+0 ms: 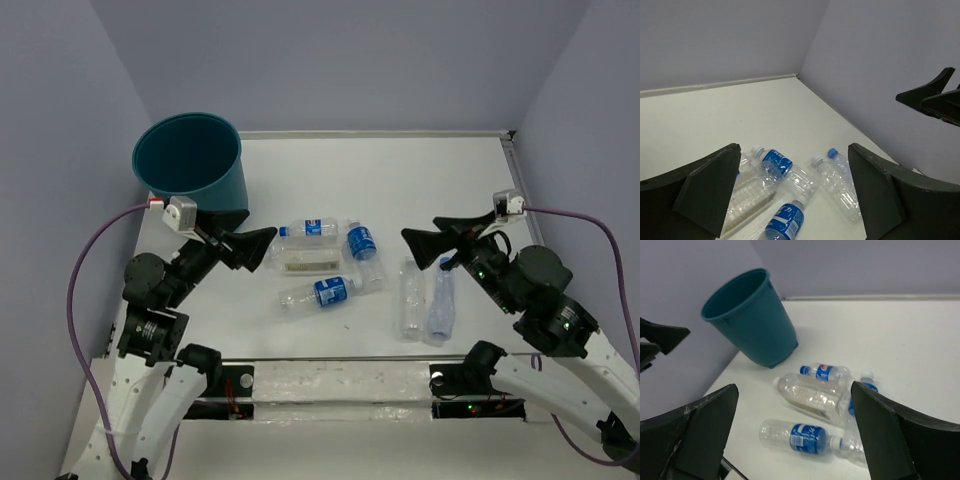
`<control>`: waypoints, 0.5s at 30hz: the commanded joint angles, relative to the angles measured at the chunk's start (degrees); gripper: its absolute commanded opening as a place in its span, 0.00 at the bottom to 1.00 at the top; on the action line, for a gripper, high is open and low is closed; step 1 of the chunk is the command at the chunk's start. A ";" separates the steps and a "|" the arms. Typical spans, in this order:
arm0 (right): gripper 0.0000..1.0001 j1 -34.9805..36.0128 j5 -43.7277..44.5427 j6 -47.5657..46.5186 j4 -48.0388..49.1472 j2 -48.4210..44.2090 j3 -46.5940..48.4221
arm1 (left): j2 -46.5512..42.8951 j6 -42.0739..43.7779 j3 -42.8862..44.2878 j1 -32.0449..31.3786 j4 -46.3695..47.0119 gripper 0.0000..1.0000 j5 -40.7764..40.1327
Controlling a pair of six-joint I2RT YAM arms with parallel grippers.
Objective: Put the plastic bottles in the bin
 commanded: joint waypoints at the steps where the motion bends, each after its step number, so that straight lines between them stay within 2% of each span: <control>1: 1.00 0.02 6.69 4.79 -21.27 1.55 0.81 | 1.41 -3.07 0.32 -0.36 2.45 0.99 4.36; 3: 1.00 0.02 6.43 6.90 -26.02 4.18 2.66 | 3.60 -3.60 1.45 -0.36 3.15 0.99 6.46; 6: 1.00 0.02 4.24 7.35 -28.22 6.82 3.28 | 6.42 -3.51 1.55 -0.63 3.51 0.99 7.88; 8: 1.00 0.02 4.23 8.14 -29.19 8.41 3.80 | 7.13 -5.70 -1.34 -2.55 6.83 0.99 7.62; 10: 1.00 0.02 7.11 8.06 -29.81 8.15 3.98 | 8.79 -7.55 -4.50 -9.30 10.09 0.99 4.65; 12: 1.00 0.02 8.97 7.97 -30.77 8.24 4.50 | 10.37 -5.28 -4.69 -16.59 8.44 0.99 -7.09; 13: 1.00 0.02 9.93 7.97 -31.91 8.41 4.86 | 12.12 -4.14 -3.82 -24.54 5.13 0.99 -12.37; 14: 1.00 0.02 10.55 7.97 -32.36 8.50 5.21 | 13.27 -1.61 -2.77 -28.19 3.09 0.99 -18.25; 15: 1.00 0.02 11.17 7.79 -32.79 8.33 5.04 | 14.93 -0.80 -1.54 -31.10 0.72 0.95 -28.32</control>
